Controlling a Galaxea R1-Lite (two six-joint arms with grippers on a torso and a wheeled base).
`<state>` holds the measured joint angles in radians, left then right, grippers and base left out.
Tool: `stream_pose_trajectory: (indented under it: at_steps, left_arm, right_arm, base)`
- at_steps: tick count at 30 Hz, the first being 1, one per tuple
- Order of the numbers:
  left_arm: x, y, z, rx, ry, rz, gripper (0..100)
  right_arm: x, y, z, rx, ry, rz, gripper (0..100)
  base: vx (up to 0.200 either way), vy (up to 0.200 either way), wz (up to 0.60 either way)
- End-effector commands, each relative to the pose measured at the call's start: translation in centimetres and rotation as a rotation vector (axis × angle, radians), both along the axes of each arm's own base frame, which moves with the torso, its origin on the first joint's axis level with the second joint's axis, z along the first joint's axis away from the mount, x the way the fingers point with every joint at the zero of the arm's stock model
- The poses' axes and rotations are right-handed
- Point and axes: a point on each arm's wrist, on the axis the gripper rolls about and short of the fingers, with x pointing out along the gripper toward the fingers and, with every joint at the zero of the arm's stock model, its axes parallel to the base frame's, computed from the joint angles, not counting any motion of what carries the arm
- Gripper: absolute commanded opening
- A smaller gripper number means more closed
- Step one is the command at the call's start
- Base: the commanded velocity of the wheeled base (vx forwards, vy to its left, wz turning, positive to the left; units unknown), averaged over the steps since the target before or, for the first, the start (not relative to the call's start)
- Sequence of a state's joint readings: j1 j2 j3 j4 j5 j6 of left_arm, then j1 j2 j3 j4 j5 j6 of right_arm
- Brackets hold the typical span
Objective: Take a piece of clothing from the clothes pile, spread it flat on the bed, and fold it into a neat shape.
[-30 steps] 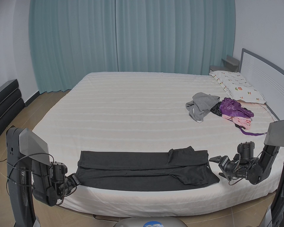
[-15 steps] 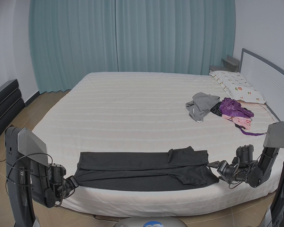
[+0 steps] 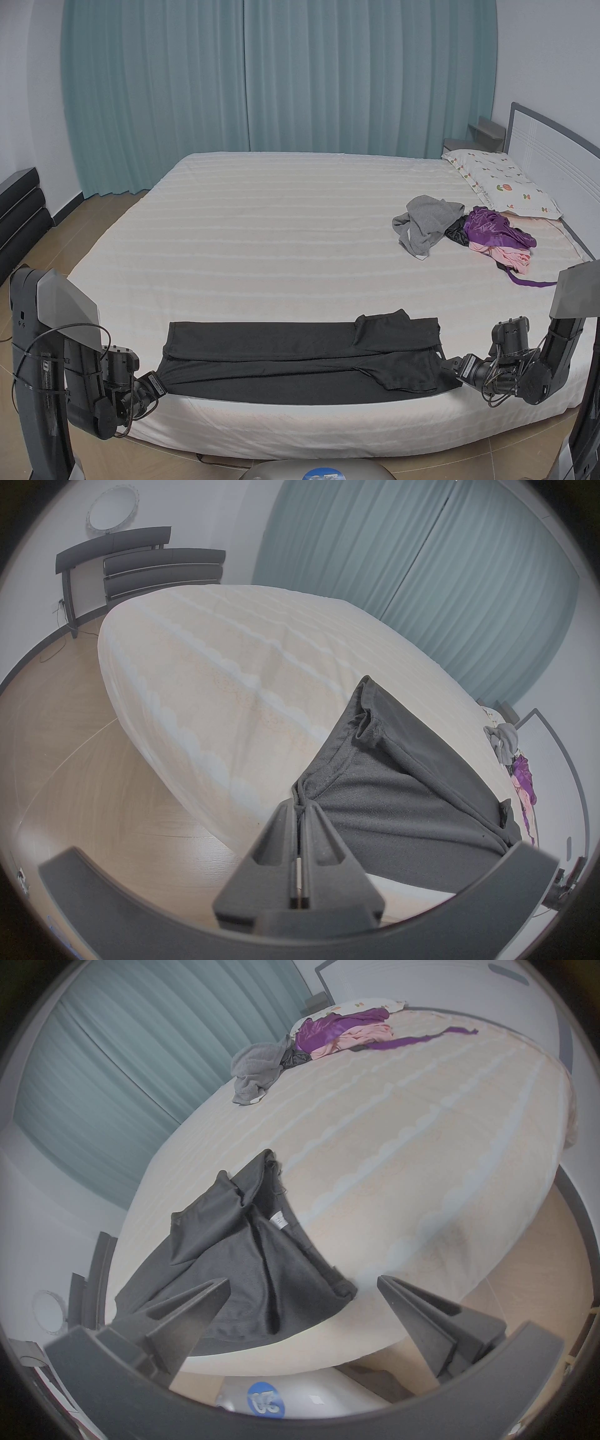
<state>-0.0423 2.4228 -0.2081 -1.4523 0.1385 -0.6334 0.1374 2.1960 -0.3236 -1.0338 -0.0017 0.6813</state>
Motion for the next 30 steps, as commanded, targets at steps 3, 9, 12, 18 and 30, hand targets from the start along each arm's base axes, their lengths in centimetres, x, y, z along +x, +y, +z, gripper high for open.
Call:
stream_pose_trajectory:
  at_steps: [3, 9, 12, 18, 30]
  left_arm:
    - [0.0, 0.0, -0.1, -0.002, 0.003, -0.001, 0]
    - [0.0, 0.0, -0.1, -0.005, 0.003, -0.003, 0]
    - [0.1, 0.0, -0.2, -0.007, 0.003, -0.005, 0]
    - [0.1, 0.2, -0.1, -0.009, -0.001, 0.002, 0]
    - [0.0, 0.4, 0.3, -0.003, -0.008, 0.005, 0]
  right_arm:
    - [-0.4, 0.1, -1.1, -0.011, 0.045, 0.017, 100]
    - [-0.6, 0.9, -2.2, -0.019, 0.083, 0.045, 0]
    - [-0.6, 0.9, -2.2, -0.019, 0.083, 0.045, 0]
    - [-1.2, 0.3, -0.6, -0.037, 0.05, 0.041, 0]
    - [-2.1, 0.2, -0.7, -0.059, 0.077, 0.064, 0]
  base:
    - [0.0, 0.0, 0.0]
    - [0.0, 0.0, 0.0]
    - [0.0, 0.0, 0.0]
    - [0.0, 0.0, 0.0]
    - [0.0, 0.0, 0.0]
